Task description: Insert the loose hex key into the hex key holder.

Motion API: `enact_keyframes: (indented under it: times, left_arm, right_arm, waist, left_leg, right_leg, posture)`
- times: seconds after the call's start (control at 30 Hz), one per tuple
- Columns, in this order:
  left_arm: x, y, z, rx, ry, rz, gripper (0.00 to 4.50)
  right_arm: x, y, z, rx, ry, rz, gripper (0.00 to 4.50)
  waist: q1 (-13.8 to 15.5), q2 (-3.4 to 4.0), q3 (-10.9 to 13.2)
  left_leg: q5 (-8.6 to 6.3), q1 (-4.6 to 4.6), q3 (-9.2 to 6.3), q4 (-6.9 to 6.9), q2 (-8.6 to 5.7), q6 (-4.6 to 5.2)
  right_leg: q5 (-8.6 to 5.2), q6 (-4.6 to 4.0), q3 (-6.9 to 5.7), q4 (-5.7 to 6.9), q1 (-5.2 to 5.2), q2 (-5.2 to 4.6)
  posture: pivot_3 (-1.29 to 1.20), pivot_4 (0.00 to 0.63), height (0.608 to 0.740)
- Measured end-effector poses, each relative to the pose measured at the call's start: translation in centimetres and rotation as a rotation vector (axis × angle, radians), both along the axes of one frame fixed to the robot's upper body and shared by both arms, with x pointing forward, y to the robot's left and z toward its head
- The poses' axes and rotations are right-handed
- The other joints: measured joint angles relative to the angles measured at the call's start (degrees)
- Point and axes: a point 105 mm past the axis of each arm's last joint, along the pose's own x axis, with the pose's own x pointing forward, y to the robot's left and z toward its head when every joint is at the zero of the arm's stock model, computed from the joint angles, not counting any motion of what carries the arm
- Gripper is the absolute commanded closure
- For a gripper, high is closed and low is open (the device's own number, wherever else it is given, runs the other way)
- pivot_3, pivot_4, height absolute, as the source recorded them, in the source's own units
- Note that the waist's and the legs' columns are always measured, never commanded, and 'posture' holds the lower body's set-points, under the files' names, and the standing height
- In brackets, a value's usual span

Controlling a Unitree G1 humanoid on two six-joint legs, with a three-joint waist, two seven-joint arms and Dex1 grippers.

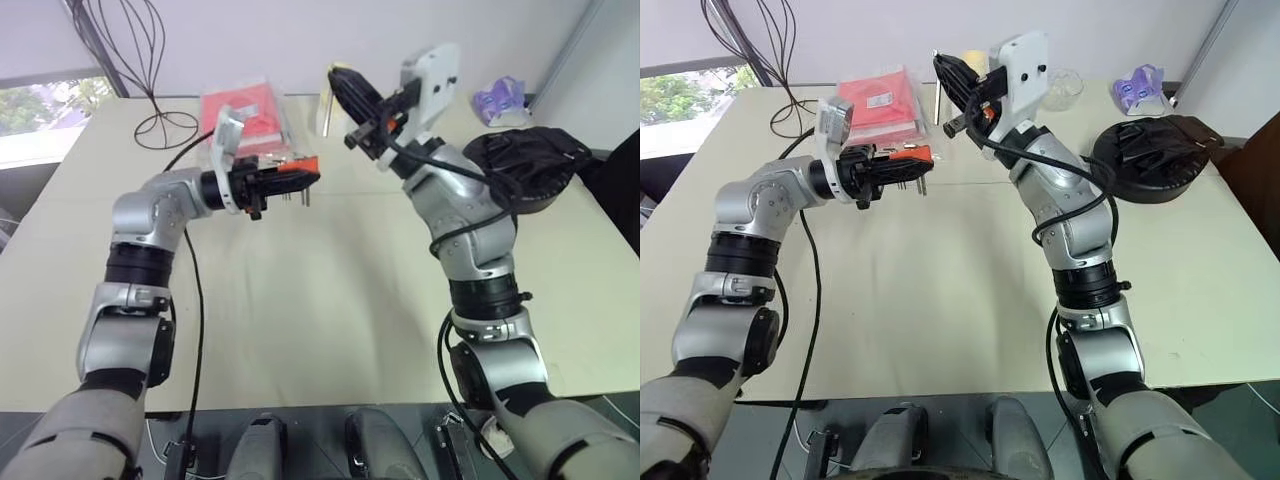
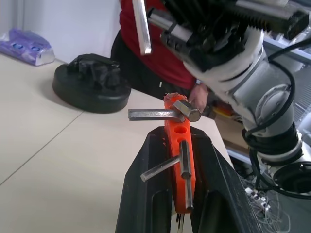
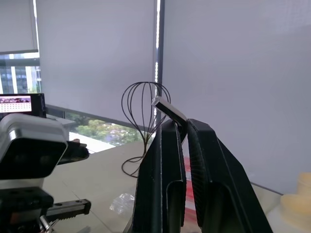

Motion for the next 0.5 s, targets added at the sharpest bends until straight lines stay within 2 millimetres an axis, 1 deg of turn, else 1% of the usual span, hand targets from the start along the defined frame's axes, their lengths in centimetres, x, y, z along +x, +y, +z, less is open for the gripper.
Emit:
enact_keyframes:
  times: [0.13,0.23,0.5]
  left_arm:
    - [0.4,-0.1,0.5,0.008,-0.038,0.017,4.50]
    - [0.7,-0.3,0.8,0.005,-0.052,0.022,4.50]
    - [1.2,-0.1,0.3,0.026,-0.069,0.047,4.50]
  right_arm:
    - [-0.2,0.1,-0.4,0.002,0.007,0.011,4.42]
    - [-0.6,0.4,-0.1,0.010,-0.011,0.023,4.42]
    - [-0.8,0.6,0.1,0.025,-0.014,0.029,4.42]
  waist:
    - [0.03,0.00,0.00]
    - [0.01,0.00,0.00]
    - [0.00,0.00,0.00]
  left_leg:
    - [0.02,0.00,-0.01,0.00,0.00,-0.03]
    - [0.02,0.00,-0.01,0.00,0.00,-0.04]
    - [0.03,0.03,-0.02,0.02,0.00,-0.05]
  right_leg:
    - [0.00,0.00,0.00,0.04,-0.01,-0.01]
    - [0.00,0.00,0.00,0.11,-0.03,-0.01]
    - [0.00,0.00,0.00,0.21,-0.04,-0.01]
  posture:
    - [0.00,0.150,0.740]
    - [0.00,0.150,0.740]
    - [0.00,0.150,0.740]
